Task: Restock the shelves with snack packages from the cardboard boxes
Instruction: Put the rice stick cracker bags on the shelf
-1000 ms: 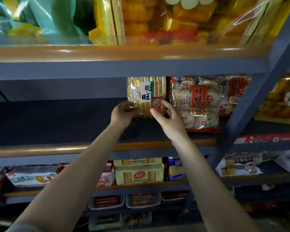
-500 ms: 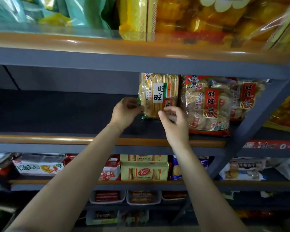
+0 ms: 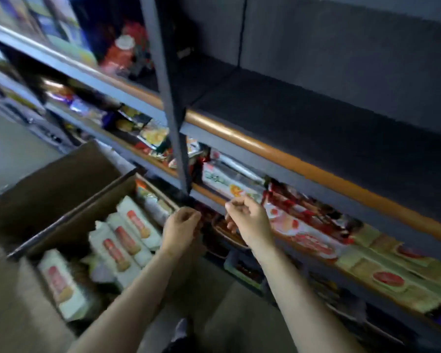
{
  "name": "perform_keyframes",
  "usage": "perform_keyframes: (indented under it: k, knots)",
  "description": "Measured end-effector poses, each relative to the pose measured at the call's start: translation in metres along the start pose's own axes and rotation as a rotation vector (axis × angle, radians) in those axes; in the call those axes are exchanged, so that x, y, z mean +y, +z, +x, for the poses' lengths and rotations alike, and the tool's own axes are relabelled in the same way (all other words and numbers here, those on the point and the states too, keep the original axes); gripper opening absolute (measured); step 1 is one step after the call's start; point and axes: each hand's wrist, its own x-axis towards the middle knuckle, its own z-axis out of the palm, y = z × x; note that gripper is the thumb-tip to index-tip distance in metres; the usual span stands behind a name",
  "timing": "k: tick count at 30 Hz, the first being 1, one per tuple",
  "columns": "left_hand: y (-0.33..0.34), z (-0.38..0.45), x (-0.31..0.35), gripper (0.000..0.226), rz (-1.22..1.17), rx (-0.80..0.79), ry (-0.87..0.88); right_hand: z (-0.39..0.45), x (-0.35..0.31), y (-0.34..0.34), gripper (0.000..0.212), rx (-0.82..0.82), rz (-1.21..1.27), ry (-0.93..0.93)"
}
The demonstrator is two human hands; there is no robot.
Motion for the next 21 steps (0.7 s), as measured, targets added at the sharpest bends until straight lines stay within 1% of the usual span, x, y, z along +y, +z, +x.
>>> perform_keyframes:
  k: [2,4,8,9,11,13,15,16,17,19,21]
  knots:
    - [-0.051,0.023,-0.035,0.024,-0.026,0.040,-0.125,0.017,0.030,0.059,0.014,-0.090,-0.059,0.129]
    - [-0.095,0.041,-0.064,0.023,-0.034,0.075,-0.205,0.031,0.056,0.112,0.014,-0.153,-0.100,0.214]
    - [-0.150,0.066,-0.116,0.014,-0.095,0.159,-0.327,0.062,0.087,0.190,0.012,-0.143,-0.140,0.307]
    - [-0.158,0.069,-0.126,0.013,-0.102,0.173,-0.348,0.075,0.099,0.204,0.019,-0.151,-0.159,0.346]
    - [-0.170,0.075,-0.144,0.013,-0.120,0.185,-0.386,0.110,0.151,0.222,0.038,-0.167,-0.206,0.451]
    - [-0.178,0.077,-0.158,0.013,-0.165,0.184,-0.425,0.127,0.167,0.237,0.040,-0.109,-0.193,0.552]
    - [-0.183,0.078,-0.167,0.014,-0.200,0.181,-0.453,0.127,0.144,0.258,0.040,0.013,-0.037,0.653]
    - [-0.185,0.079,-0.170,0.014,-0.213,0.175,-0.462,0.128,0.137,0.266,0.044,0.062,0.045,0.689]
    - [-0.187,0.080,-0.173,0.015,-0.226,0.165,-0.469,0.129,0.132,0.271,0.043,0.102,0.080,0.695]
    - [-0.192,0.081,-0.178,0.016,-0.260,0.149,-0.482,0.129,0.126,0.279,0.026,0.152,0.029,0.652]
    - [-0.196,0.081,-0.183,0.016,-0.279,0.130,-0.491,0.122,0.118,0.284,0.014,0.151,-0.070,0.599]
